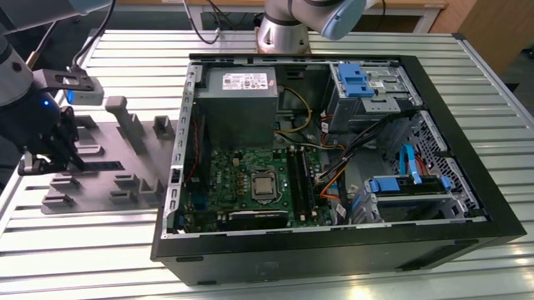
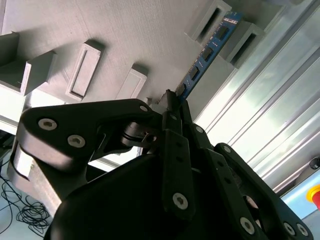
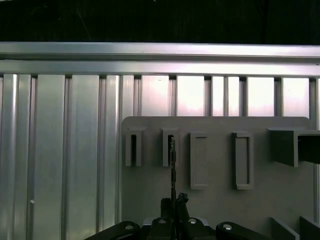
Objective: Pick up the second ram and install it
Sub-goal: 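Pick up the second ram and move it above second insertion slot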
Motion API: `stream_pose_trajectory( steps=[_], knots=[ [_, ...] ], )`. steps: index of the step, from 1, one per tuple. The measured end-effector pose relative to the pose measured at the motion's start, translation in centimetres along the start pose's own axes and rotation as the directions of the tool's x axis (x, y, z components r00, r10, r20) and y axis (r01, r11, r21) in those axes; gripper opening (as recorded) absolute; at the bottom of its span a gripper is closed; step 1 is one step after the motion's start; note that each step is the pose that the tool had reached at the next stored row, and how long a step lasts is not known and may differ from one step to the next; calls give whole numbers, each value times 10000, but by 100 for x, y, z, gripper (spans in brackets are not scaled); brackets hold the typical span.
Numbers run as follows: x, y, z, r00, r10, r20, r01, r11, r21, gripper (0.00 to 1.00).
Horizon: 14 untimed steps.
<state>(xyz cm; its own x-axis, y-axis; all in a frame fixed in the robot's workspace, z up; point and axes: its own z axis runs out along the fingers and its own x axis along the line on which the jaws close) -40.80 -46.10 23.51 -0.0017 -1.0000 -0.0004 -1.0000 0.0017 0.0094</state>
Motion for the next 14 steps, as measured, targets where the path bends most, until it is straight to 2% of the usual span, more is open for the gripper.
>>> stream_pose_trajectory(
  steps=[9, 14],
  knots=[
    [0, 1, -94, 10000, 0, 0, 0, 10000, 0, 14],
    [0, 1, -101, 10000, 1, 0, -1, 10000, 0, 14]
  ],
)
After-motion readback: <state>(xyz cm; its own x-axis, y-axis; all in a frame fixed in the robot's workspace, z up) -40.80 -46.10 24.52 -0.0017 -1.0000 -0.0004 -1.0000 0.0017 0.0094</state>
